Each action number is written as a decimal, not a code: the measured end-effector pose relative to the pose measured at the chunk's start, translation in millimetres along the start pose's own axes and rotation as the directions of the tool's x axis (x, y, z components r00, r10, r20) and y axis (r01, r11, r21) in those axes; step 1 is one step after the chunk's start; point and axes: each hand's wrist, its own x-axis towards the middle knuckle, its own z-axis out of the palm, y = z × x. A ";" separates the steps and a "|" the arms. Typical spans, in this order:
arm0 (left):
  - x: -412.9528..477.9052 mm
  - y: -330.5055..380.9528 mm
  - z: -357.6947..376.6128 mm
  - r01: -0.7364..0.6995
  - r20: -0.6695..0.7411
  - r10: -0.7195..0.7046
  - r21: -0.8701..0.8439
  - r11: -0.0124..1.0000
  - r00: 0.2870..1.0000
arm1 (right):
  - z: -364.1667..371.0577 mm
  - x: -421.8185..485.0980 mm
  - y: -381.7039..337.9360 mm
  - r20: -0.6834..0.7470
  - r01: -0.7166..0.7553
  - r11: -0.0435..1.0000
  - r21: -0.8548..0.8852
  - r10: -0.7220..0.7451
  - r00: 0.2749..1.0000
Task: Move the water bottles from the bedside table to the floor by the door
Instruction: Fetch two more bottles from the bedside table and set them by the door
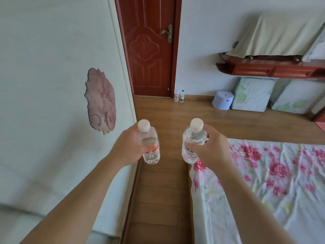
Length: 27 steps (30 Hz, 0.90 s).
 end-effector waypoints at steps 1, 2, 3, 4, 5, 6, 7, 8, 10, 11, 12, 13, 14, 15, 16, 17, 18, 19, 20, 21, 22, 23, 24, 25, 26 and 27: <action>10.0 -1.9 -1.6 0.012 -0.012 -0.012 -0.004 1.000 1.000 | 1.6 13.2 0.0 0.002 0.005 1.000 -0.001 -0.005 1.000; 19.8 -3.1 -3.7 0.023 -0.020 -0.024 -0.009 1.000 1.000 | 3.9 25.6 -0.3 0.005 0.002 1.000 0.003 -0.002 1.000; 29.3 -4.0 -5.8 0.035 -0.027 -0.035 -0.012 0.999 0.999 | 7.3 37.5 -0.5 0.014 -0.002 1.000 0.010 0.002 1.000; 39.4 -4.5 -7.8 0.042 -0.032 -0.042 -0.008 0.999 0.999 | 11.0 49.0 -0.5 0.027 -0.003 1.000 0.018 0.003 1.000; 50.9 -5.7 -9.1 0.046 -0.035 -0.046 -0.004 0.999 0.998 | 15.5 61.1 -0.6 0.038 0.002 1.000 0.025 -0.003 0.999; 63.6 -7.4 -9.7 0.049 -0.035 -0.049 -0.003 0.999 0.998 | 20.0 73.1 -1.0 0.045 0.007 1.000 0.030 -0.009 0.999; 77.3 -9.6 -9.9 0.047 -0.037 -0.048 -0.010 0.999 0.998 | 24.6 85.5 -1.8 0.052 0.009 0.999 0.032 -0.011 0.999; 91.7 -12.0 -10.1 0.041 -0.041 -0.042 -0.017 0.999 0.998 | 29.6 98.4 -2.6 0.057 0.007 1.000 0.027 -0.009 0.998; 122.5 -19.1 -10.5 0.013 -0.052 -0.015 -0.032 0.999 0.999 | 39.7 125.4 -2.7 0.059 0.008 1.000 -0.005 -0.008 0.998; 138.5 -23.2 -10.6 0.003 -0.052 -0.005 -0.041 0.999 0.999 | 44.3 139.4 -2.9 0.055 0.008 1.000 -0.023 -0.007 0.998; 154.5 -26.2 -10.7 -0.001 -0.050 -0.002 -0.052 0.999 0.999 | 48.0 153.2 -3.9 0.049 0.003 0.999 -0.033 -0.001 0.999; 172.0 -29.3 -10.5 -0.003 -0.050 0.001 -0.058 0.998 0.999 | 50.8 167.7 -4.9 0.039 -0.006 0.999 -0.040 0.008 0.999; 189.7 -32.3 -9.4 -0.006 -0.044 0.003 -0.057 0.998 0.999 | 53.0 182.2 -5.4 0.026 -0.017 0.999 -0.047 0.018 0.999; 206.1 -34.9 -7.6 -0.008 -0.034 0.006 -0.053 0.999 0.999 | 54.8 195.3 -5.7 0.012 -0.028 0.998 -0.050 0.029 1.000; 222.5 -35.4 -5.8 -0.013 -0.022 0.012 -0.051 0.999 1.000 | 55.3 207.6 -5.8 -0.006 -0.036 0.998 -0.048 0.036 0.999; 238.7 -34.5 -3.9 -0.027 -0.009 0.027 -0.049 0.998 1.000 | 54.9 219.7 -5.1 -0.027 -0.040 0.998 -0.044 0.039 0.999; 254.4 -33.3 -2.1 -0.044 0.004 0.044 -0.045 0.998 0.999 | 54.2 230.8 -3.5 -0.047 -0.044 0.998 -0.043 0.042 0.998; 269.4 -31.4 -0.3 -0.056 0.019 0.057 -0.042 0.998 0.998 | 53.1 241.1 -1.5 -0.064 -0.052 0.998 -0.039 0.049 0.997; 284.3 -28.0 1.5 -0.070 0.030 0.071 -0.046 0.997 0.997 | 51.3 251.3 1.4 -0.079 -0.061 0.998 -0.032 0.059 0.995; 299.7 -24.2 3.8 -0.087 0.038 0.089 -0.052 0.995 0.995 | 49.5 262.6 4.8 -0.091 -0.070 0.997 -0.023 0.067 0.994; 315.1 -20.3 6.7 -0.101 0.045 0.104 -0.056 0.993 0.994 | 48.0 274.6 9.2 -0.103 -0.078 0.997 -0.019 0.076 0.992; 330.8 -17.4 10.6 -0.112 0.056 0.115 -0.054 0.992 0.992 | 46.9 287.6 14.8 -0.112 -0.088 0.996 -0.017 0.086 0.990; 346.6 -14.8 15.0 -0.120 0.067 0.123 -0.048 0.992 0.990 | 46.3 301.2 20.2 -0.118 -0.099 0.995 -0.016 0.097 0.988; 362.1 -12.3 20.2 -0.124 0.077 0.126 -0.039 0.992 0.989 | 45.9 315.3 25.7 -0.122 -0.111 0.994 -0.015 0.108 0.987; 377.8 -10.1 25.8 -0.128 0.084 0.130 -0.032 0.991 0.988 | 45.6 330.4 31.8 -0.123 -0.120 0.993 -0.013 0.118 0.985; 394.2 -8.9 32.0 -0.132 0.086 0.134 -0.025 0.991 0.987 | 45.6 346.3 39.0 -0.121 -0.126 0.992 -0.010 0.124 0.985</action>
